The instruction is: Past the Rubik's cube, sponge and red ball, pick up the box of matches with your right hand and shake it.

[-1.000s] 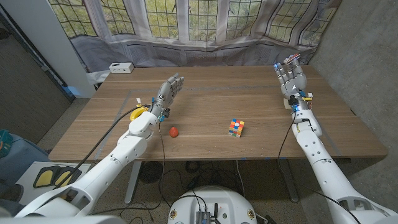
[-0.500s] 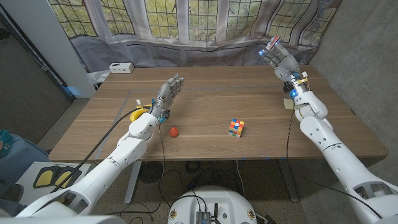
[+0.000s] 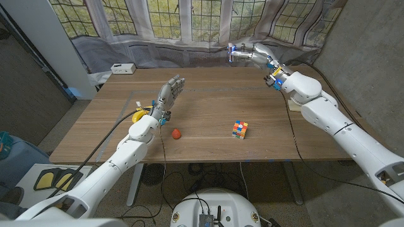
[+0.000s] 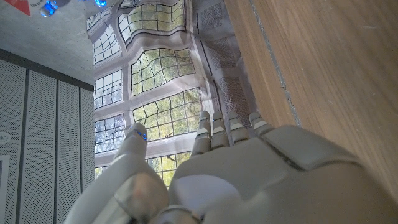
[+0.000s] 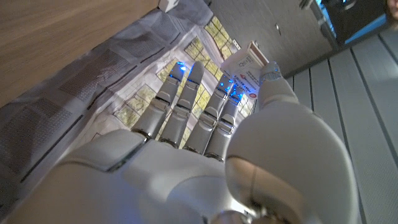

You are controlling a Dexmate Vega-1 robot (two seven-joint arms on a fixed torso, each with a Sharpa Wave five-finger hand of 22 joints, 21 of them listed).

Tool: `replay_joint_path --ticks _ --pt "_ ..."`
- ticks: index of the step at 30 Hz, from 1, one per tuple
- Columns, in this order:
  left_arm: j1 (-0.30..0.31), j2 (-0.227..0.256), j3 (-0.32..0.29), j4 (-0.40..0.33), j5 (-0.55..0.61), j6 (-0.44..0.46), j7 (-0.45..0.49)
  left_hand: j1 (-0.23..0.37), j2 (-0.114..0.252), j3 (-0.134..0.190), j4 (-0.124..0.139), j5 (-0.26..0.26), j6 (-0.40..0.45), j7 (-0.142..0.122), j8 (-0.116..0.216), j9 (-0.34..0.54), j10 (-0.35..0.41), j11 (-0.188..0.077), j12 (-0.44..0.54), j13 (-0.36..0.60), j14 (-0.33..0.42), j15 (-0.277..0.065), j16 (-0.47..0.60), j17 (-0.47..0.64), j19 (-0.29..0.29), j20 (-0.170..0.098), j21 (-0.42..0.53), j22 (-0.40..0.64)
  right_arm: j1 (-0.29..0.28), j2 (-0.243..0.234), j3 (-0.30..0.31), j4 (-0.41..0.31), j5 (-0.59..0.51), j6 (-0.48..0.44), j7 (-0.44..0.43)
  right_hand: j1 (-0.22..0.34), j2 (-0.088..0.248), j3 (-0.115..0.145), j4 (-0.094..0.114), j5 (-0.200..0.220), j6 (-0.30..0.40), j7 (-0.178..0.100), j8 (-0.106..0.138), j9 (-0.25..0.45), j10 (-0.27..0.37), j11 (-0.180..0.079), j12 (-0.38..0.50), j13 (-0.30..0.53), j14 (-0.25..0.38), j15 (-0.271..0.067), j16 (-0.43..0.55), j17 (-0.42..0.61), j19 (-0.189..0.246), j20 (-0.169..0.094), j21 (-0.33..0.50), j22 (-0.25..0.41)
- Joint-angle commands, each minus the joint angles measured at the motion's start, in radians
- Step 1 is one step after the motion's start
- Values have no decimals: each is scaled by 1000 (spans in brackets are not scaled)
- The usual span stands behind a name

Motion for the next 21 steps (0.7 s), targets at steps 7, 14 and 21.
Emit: replay_joint_path --ticks 7,14,21 --pt "9 6 -10 4 -16 -7 -11 5 5 11 0 -1 8 -4 0 6 10 1 2 6 3 8 0 2 -4 8 4 5 181 -52 -275 -171 -754 -284 196 7 13 0 -4 8 34 -13 7 3 12 -1 3 1 4 -70 -1 -2 -6 8 -5 3" --pt "3 5 -9 14 -18 -10 -19 5 5 12 0 -1 9 -3 0 6 9 0 2 6 1 9 0 2 -4 7 4 5 169 -45 -279 -182 -810 -322 191 7 15 -1 -4 9 39 -13 8 3 17 -1 4 0 4 -68 -3 -3 -14 13 -8 3" --pt "-5 2 -7 24 -20 -10 -26 5 5 12 0 -1 8 -4 0 6 9 0 1 6 2 10 0 2 -4 8 4 5 102 -39 -168 -127 -606 -262 110 7 18 0 -4 10 44 -11 8 3 21 -1 5 0 7 -67 -4 -4 -14 14 -9 3"
